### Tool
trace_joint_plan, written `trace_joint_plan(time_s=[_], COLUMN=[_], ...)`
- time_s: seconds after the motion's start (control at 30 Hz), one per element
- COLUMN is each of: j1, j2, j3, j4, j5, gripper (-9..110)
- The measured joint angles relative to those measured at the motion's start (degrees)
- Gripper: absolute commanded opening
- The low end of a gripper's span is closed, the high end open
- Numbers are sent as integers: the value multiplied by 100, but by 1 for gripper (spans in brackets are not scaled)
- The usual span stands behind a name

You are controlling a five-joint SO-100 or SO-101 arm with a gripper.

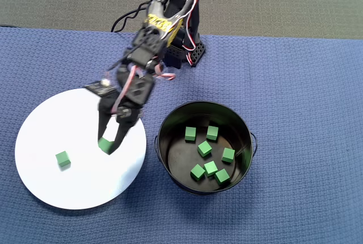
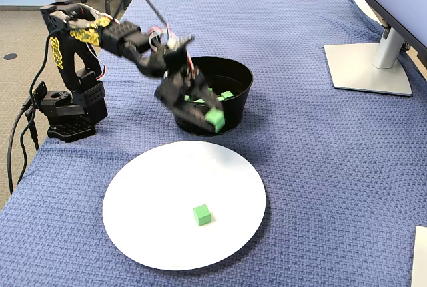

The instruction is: Pick up the green cubes from the white plate and place them in the black recipient

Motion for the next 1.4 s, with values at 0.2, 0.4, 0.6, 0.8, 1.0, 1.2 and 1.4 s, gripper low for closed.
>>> trace_joint_plan(time_s=[0.2, 0.4, 0.6, 0.8, 1.0, 1.2, 1.4], j1=[-1090, -2329, -3234, -3076, -1608, 114, 1283], j2=[984, 1415, 1485, 1134, 378, -554, -1266], j3=[281, 325, 378, 44, -369, -431, -431], j4=[747, 1354, 1881, 1978, 1529, 466, -264], j5=[325, 756, 1063, 958, 0, -1081, -1608], gripper=[0, 0, 33, 32, 32, 31, 35])
